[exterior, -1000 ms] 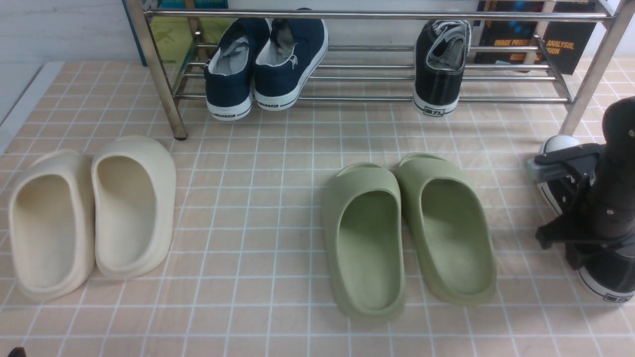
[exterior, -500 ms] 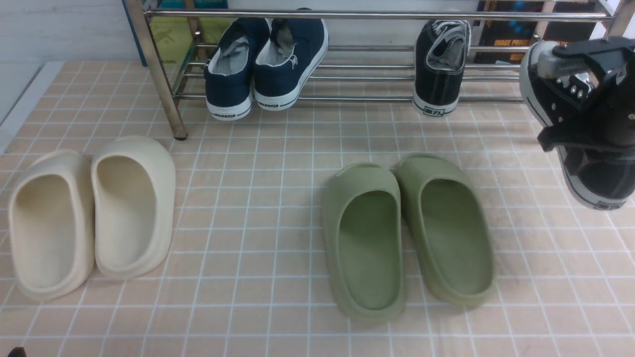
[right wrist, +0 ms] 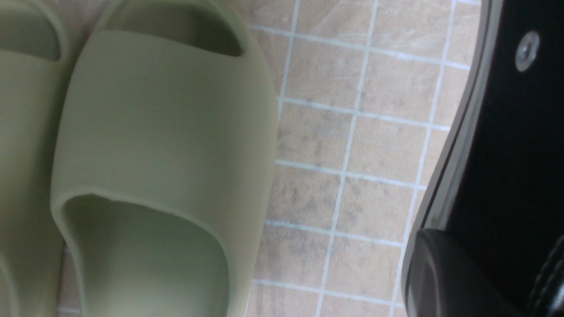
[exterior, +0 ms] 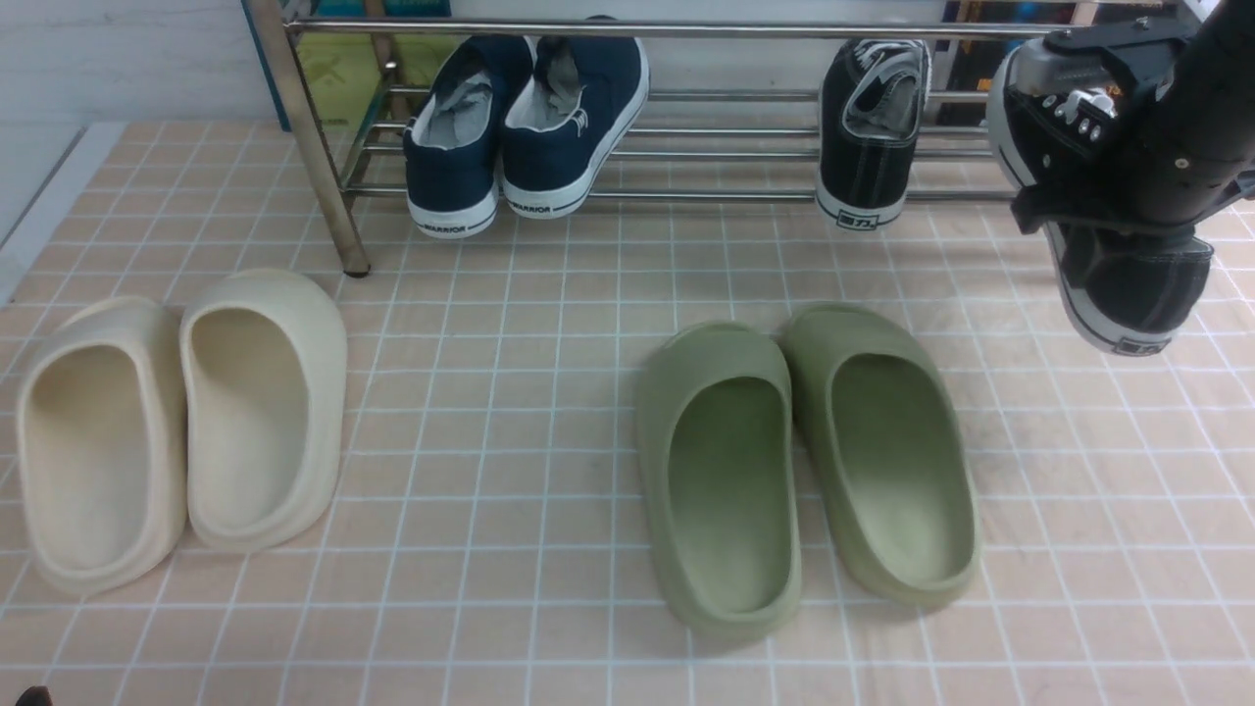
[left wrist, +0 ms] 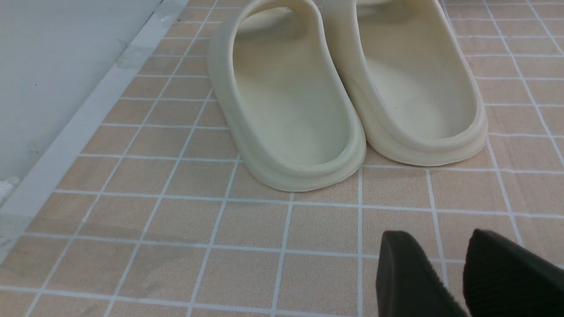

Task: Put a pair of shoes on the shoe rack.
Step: Use the right arm to put a shoe into the shoe rack

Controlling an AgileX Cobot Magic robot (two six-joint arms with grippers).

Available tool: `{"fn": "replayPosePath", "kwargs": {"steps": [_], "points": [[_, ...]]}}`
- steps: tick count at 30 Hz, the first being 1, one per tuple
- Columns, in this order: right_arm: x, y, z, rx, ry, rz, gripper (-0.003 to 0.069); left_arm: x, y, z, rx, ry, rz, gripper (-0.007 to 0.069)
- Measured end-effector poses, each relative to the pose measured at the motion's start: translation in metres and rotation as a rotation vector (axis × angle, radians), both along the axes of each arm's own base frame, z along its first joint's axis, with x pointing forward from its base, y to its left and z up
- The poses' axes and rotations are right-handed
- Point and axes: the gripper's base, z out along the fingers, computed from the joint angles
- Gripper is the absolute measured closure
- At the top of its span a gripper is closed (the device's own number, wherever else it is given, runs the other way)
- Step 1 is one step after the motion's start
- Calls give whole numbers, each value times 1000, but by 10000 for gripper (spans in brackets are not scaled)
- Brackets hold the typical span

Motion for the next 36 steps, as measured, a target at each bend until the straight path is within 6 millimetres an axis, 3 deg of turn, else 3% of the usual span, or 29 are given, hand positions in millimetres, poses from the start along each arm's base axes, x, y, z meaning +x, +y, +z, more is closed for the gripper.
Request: {"fn": "replayPosePath", "kwargs": {"steps": [4, 14, 20, 27, 33, 35, 36], "points": [[19, 3, -12, 11, 4, -2, 636, 0, 0, 0, 0, 0, 0, 389], [66, 10, -13, 35, -145, -12, 636, 0, 0, 0, 0, 0, 0, 387], [92, 13, -26, 66, -166, -66, 636, 0, 0, 0, 0, 0, 0, 387], [109, 16, -39, 101, -173, -124, 612, 0, 0, 0, 0, 0, 0, 387], [116, 17, -31, 115, -260, -122, 496, 0, 0, 0, 0, 0, 0, 387], [115, 16, -27, 114, -259, -120, 408, 0, 0, 0, 0, 0, 0, 387], [114, 16, -27, 113, -254, -120, 408, 0, 0, 0, 0, 0, 0, 387]]}}
